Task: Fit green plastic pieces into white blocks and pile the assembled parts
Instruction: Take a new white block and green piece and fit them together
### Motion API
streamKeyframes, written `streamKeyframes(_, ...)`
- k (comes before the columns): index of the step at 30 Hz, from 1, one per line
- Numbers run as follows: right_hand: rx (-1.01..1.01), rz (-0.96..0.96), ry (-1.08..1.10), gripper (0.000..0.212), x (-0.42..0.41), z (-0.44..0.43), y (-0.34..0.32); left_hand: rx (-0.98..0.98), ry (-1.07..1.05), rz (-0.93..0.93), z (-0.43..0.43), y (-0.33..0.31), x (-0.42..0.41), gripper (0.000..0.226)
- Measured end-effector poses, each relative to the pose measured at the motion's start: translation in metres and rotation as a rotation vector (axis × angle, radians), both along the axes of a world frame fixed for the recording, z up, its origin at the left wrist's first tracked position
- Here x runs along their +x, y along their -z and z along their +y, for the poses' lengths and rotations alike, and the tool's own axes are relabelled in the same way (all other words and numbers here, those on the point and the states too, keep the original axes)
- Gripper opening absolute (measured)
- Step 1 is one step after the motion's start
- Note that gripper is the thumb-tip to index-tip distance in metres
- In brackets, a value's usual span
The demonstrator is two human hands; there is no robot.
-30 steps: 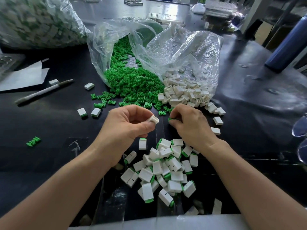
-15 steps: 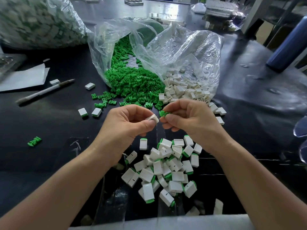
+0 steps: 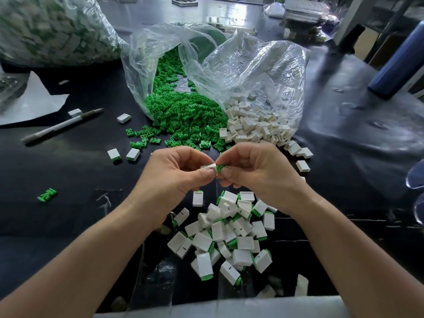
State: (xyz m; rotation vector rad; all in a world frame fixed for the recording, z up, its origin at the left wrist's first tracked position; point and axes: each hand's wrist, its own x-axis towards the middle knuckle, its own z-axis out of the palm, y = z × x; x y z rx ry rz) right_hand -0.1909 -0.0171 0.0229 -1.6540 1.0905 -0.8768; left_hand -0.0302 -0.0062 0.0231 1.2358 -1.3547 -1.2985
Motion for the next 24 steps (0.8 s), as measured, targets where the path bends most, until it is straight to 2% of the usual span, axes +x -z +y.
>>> streamKeyframes(7,0.036,0.003,0.010,0.015,0.0011,0.0003,0.0018,0.014,0.006,0.038,-0.0020,0.0012,0.0026,0.006)
streamKeyframes(15,-0.127,0.285,0.007,0.022,0.0043,0.0045,0.0027,0.060,0.078,0.074,-0.0010,0.0014,0.0030,0.005)
streamKeyframes(20,-0.182,0.314,-0.011,0.032,0.0056,0.0068,0.0003,0.025,0.123,0.067,-0.0009,-0.0024,0.0063,0.019)
streamKeyframes(24,-0.338,0.516,-0.063,0.019,0.0052,0.0081,0.0009,-0.055,0.152,-0.070,0.0003,0.0008,0.0056,0.008)
